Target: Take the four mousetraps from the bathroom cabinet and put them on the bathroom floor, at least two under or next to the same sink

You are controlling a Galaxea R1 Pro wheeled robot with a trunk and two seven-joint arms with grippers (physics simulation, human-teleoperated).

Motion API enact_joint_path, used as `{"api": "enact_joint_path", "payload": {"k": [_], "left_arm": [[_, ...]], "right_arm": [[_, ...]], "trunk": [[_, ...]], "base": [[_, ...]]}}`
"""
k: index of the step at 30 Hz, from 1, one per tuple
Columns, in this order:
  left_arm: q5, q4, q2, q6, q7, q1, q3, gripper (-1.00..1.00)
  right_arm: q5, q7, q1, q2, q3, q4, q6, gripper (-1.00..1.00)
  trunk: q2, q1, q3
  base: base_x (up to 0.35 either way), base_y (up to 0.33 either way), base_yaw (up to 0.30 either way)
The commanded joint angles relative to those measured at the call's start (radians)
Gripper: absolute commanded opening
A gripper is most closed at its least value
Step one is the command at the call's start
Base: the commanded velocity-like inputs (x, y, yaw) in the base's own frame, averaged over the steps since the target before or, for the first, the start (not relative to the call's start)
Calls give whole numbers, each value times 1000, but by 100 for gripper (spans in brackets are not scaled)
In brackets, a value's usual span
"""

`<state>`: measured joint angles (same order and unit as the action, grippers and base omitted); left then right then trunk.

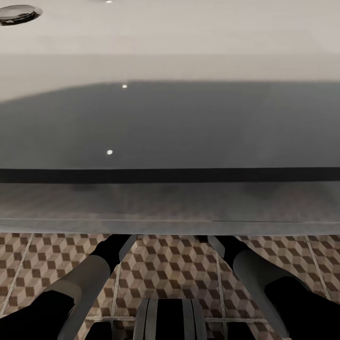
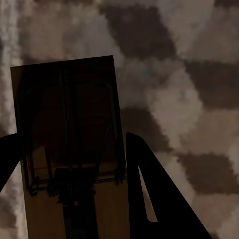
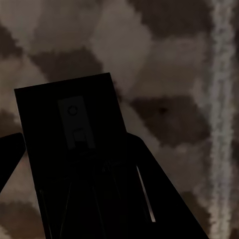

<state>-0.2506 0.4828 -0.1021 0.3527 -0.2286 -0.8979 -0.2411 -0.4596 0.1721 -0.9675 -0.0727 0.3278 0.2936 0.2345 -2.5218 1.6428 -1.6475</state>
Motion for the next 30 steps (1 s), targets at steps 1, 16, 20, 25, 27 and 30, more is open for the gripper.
{"api": "enact_joint_path", "payload": {"k": [1, 16, 20, 25, 27, 30], "left_arm": [[-9, 2, 1, 5, -9, -12, -7, -100], [-9, 2, 1, 5, -9, -12, -7, -100], [-9, 2, 1, 5, -9, -12, -7, -100], [-9, 2, 1, 5, -9, -12, -7, -100], [-9, 2, 1, 5, -9, -12, -7, -100], [-9, 2, 1, 5, -9, -12, -8, -100]], "right_arm": [[-9, 8, -62, 1, 8, 2, 5, -100], [-10, 8, -62, 1, 8, 2, 5, -100], [-10, 8, -62, 2, 8, 2, 5, -100], [-10, 9, -62, 2, 7, 2, 5, -100], [-10, 9, -62, 2, 6, 2, 5, -100], [-10, 9, -62, 2, -8, 1, 6, -100]], "trunk": [[0, 0, 0], [0, 0, -1], [0, 0, -1], [0, 0, -1], [0, 0, -1], [0, 0, -1]], "base": [[0, 0, 0], [0, 0, 0], [0, 0, 0], [0, 0, 0], [0, 0, 0], [0, 0, 0]]}}
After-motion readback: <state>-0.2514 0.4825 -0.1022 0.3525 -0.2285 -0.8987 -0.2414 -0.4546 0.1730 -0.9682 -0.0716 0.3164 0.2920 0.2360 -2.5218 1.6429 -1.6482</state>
